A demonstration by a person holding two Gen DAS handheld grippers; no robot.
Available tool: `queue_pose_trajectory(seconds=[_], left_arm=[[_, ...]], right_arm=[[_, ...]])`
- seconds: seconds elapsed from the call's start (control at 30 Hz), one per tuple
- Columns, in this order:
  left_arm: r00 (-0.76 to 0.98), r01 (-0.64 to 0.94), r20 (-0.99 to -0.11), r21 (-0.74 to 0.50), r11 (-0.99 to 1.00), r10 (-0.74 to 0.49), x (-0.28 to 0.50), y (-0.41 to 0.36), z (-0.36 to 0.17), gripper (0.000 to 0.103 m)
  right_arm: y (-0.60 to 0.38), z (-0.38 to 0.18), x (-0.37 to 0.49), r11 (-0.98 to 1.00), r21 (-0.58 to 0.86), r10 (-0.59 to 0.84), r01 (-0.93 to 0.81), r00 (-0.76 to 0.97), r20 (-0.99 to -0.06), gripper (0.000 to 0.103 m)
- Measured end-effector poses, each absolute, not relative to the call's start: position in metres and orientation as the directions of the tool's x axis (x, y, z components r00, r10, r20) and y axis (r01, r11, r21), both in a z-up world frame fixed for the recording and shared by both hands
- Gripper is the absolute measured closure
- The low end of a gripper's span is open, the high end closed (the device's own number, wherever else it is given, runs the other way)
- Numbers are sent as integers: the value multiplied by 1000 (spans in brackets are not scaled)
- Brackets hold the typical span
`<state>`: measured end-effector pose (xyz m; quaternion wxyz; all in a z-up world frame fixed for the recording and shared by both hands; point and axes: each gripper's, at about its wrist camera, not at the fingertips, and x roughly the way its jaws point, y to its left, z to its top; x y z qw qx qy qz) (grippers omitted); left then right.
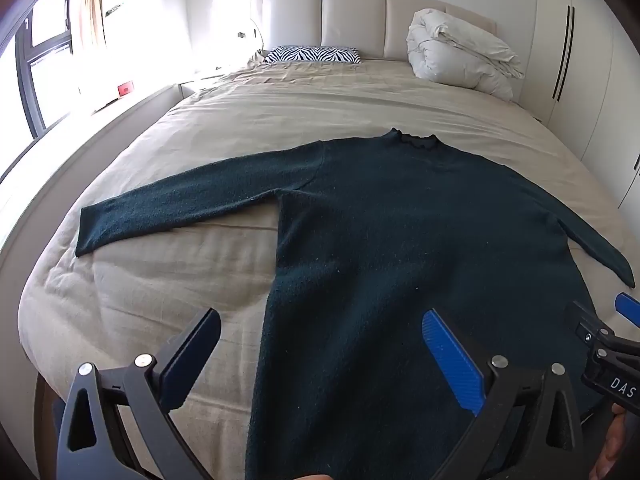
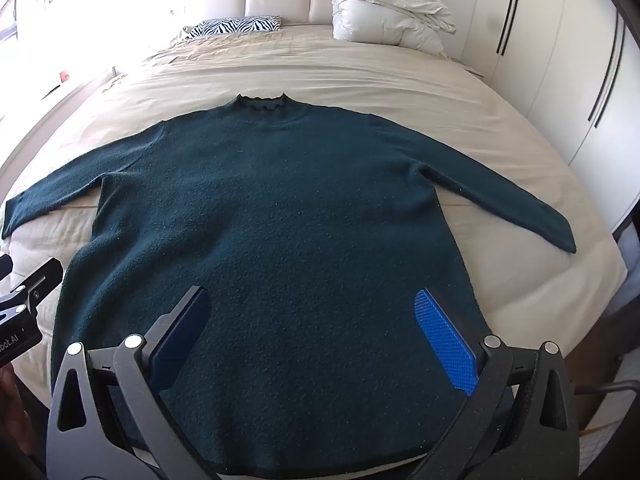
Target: Fold small clothes
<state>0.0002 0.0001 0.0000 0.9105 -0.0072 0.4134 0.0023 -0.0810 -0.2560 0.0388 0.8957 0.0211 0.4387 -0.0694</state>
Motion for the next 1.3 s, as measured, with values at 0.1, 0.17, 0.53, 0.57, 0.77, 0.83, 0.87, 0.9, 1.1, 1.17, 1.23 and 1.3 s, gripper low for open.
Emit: queue_pose_trajectory(seconds=[0.1,0.17,0.53,0.57,0.77,0.83,0.87,0.9,1.1,1.17,1.23,1.3], left_arm=[[660,-11,-751,-10,1000,0,0,0,1,0],[661,-11,-751,-9,1000,1,-1,0,1,0],[654,-9,-756,-14,1000,-5,1,-2,-4,0],[655,-9,-756,-14,1000,-5,1,-2,-5,0],[654,-9,-757,-14,1000,-5,1,-2,-5,0],[654,-9,-757,-14,1000,-5,1,-2,-4,0],[654,-9,-757,-15,1000,-5,1,-2,-4,0],[653,-9,-757,-14,1000,-5,1,-2,-4,0],[653,-9,-758,-15,1000,-6,1,-2,-5,0],[652,-9,-758,-16,1000,-6,1,-2,-4,0],[652,-9,-758,-16,1000,-6,1,-2,-4,0],[652,-9,-758,-16,1000,-6,1,-2,-4,0]], right_arm=[[-256,40,-82,990,-23,-104,141,604,-790,0],[-256,40,-82,990,-21,-103,141,604,-791,0],[-256,37,-84,990,-22,-102,139,604,-791,0],[-256,37,-84,990,-22,-102,139,603,-791,0],[-253,34,-83,990,-20,-101,140,602,-792,0],[-253,32,-82,990,-20,-102,141,600,-793,0],[-253,32,-82,990,-20,-102,141,599,-794,0],[-253,31,-82,990,-21,-102,141,599,-794,0],[-255,32,-82,989,-21,-104,143,598,-795,0],[-255,32,-83,989,-21,-104,144,598,-795,0],[-256,32,-82,989,-21,-103,143,598,-795,0],[-256,32,-82,990,-20,-102,143,598,-795,0]])
